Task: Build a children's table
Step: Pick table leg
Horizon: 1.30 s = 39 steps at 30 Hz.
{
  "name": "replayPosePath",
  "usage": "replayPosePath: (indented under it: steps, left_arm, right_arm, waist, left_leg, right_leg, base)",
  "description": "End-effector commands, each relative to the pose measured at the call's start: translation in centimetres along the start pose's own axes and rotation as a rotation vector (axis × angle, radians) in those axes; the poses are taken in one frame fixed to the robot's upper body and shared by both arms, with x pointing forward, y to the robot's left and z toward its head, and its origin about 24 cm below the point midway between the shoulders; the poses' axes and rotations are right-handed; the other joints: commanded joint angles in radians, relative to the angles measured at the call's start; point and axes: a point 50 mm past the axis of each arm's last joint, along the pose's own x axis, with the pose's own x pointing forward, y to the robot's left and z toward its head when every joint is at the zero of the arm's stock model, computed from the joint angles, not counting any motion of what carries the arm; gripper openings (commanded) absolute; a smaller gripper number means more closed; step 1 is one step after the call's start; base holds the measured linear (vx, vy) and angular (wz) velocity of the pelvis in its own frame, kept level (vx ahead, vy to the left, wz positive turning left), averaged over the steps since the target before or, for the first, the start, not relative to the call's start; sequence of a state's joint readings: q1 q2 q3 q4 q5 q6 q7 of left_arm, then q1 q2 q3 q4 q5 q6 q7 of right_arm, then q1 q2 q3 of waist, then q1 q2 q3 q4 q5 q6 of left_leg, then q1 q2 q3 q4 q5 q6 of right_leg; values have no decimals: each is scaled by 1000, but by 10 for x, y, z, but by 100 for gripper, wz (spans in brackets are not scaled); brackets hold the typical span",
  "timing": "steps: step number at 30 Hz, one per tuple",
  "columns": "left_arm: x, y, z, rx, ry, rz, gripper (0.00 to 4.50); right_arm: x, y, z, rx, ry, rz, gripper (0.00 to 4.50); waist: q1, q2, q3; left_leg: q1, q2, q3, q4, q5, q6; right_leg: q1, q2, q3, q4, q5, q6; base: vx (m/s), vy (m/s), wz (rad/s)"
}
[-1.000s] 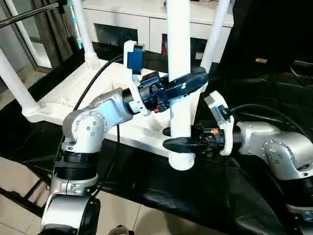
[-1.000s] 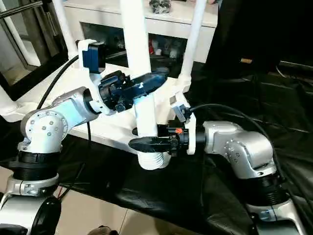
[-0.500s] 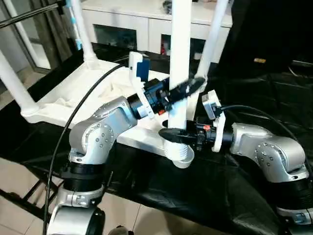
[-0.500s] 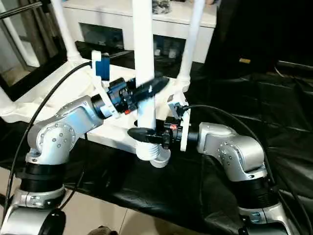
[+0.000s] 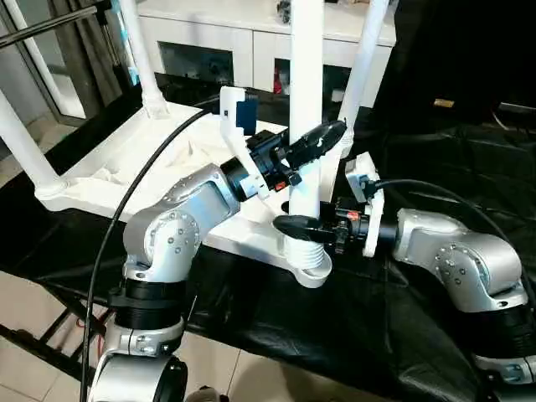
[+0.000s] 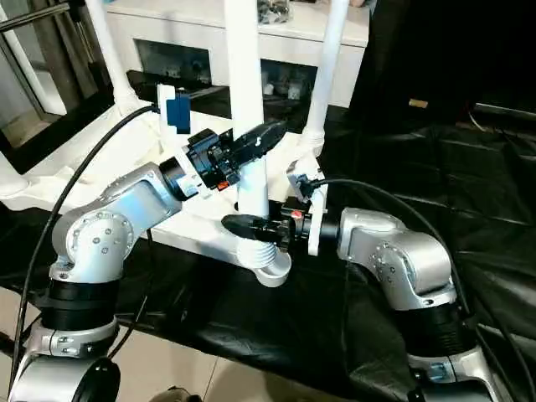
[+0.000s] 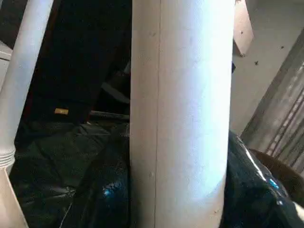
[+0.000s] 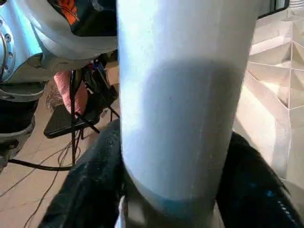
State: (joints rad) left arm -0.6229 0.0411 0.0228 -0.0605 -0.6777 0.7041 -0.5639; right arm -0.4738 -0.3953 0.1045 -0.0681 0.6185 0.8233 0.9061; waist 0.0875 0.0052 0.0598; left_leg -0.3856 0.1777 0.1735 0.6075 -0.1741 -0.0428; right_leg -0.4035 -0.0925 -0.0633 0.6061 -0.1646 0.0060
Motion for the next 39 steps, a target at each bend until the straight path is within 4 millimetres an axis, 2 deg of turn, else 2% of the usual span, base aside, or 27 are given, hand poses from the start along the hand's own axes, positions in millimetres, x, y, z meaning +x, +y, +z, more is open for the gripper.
replayPosePath:
  steps: [1, 2, 7, 11, 13, 20, 21, 25, 26, 27, 33, 35, 36, 38, 39]
  left_arm:
    - [4, -4, 1, 34, 6, -35, 187]
    - [5, -6, 2, 43, 4, -58, 186]
    - [6, -9, 3, 65, 10, -104, 186]
    - [6, -12, 5, 66, 14, -139, 186]
    - [6, -12, 5, 66, 15, -145, 186]
    - [6, -13, 4, 59, 20, -174, 186]
    - [6, -14, 3, 57, 24, -178, 186]
    - [7, -12, 1, 54, 27, -176, 186]
    - [7, -11, 1, 55, 26, -167, 186]
    - [7, -10, 2, 56, 25, -163, 186]
    - [7, -10, 2, 53, 16, -161, 185]
    - [7, -9, 3, 51, 10, -157, 185]
    - [8, -9, 3, 52, 10, -156, 185]
    - [8, -9, 3, 53, 10, -155, 185]
    - [8, -9, 3, 53, 9, -155, 185]
  right_arm:
    - [-3, 0, 9, -20, -3, 13, 282]
    - [-5, -1, 10, -15, 13, 24, 292]
    - [-8, -1, 10, 44, 47, 57, 298]
    - [-10, -4, 7, 43, 97, 39, 298]
    - [-10, -5, 7, 43, 99, 40, 298]
    - [-7, -5, 10, 36, 78, 54, 298]
    - [-6, -4, 11, 29, 75, 57, 298]
    - [-6, -3, 11, 18, 74, 65, 298]
    - [-6, -3, 10, 18, 76, 68, 298]
    - [-6, -3, 9, 18, 77, 69, 298]
    - [-7, -3, 5, 16, 89, 66, 298]
    - [-7, -3, 4, 15, 91, 64, 270]
    - [-6, -4, 3, 13, 93, 62, 263]
    - [-6, -4, 3, 12, 95, 61, 260]
    - [-6, -4, 3, 11, 96, 59, 237]
  waist:
    - [-1, -1, -74]
    - [-1, -8, -75]
    - [-1, -5, -74]
    - [-1, -7, -75]
    - [-1, -9, -75]
    - [-1, -7, -76]
    - [-1, -1, -75]
    - [-2, -5, -76]
    - [-1, 1, -76]
    - [-2, -2, -75]
    - [-2, -4, -77]
    - [-2, -4, -77]
    - [-2, -7, -76]
    - [-3, -5, -75]
    - [-3, -5, -75]
  left_leg:
    - [17, 40, -12, -74, -217, -14]
    - [16, 39, -12, -73, -212, -10]
    - [16, 39, -10, -72, -203, -5]
    - [17, 40, -10, -71, -202, -11]
    - [16, 40, -10, -71, -202, -11]
    - [17, 40, -10, -71, -197, -9]
    - [18, 40, -11, -71, -199, -10]
    - [17, 41, -10, -71, -198, -10]
    - [17, 40, -11, -71, -199, -11]
    - [17, 40, -10, -71, -204, -11]
    - [18, 41, -11, -71, -202, -11]
    - [17, 41, -10, -71, -198, -9]
    - [17, 41, -10, -71, -200, -8]
    - [17, 41, -10, -71, -206, -7]
    - [17, 41, -10, -71, -206, -7]
  right_leg:
    - [51, -42, 37, -74, -251, -173]
    - [53, -43, 37, -73, -253, -176]
    - [52, -44, 38, -72, -246, -188]
    - [53, -45, 37, -71, -245, -195]
    - [53, -45, 37, -71, -248, -193]
    - [52, -45, 38, -70, -238, -200]
    - [51, -45, 38, -69, -238, -201]
    - [53, -44, 38, -68, -225, -203]
    - [53, -44, 38, -67, -224, -204]
    - [53, -44, 38, -70, -230, -202]
    - [54, -44, 38, -68, -220, -207]
    - [54, -44, 38, -67, -215, -209]
    - [54, -44, 38, -69, -219, -210]
    - [54, -45, 38, -69, -237, -205]
    - [54, -45, 38, -69, -237, -205]
  base:
    - [0, 0, 0]
    - [0, 0, 0]
    - [0, 0, 0]
    - [0, 0, 0]
    - [0, 0, 0]
    - [0, 0, 0]
    - [0, 0, 0]
    - [0, 0, 0]
    - [0, 0, 0]
    - [0, 0, 0]
    - [0, 0, 0]
    - [0, 0, 0]
    - [0, 0, 0]
    - [0, 0, 0]
    - [0, 0, 0]
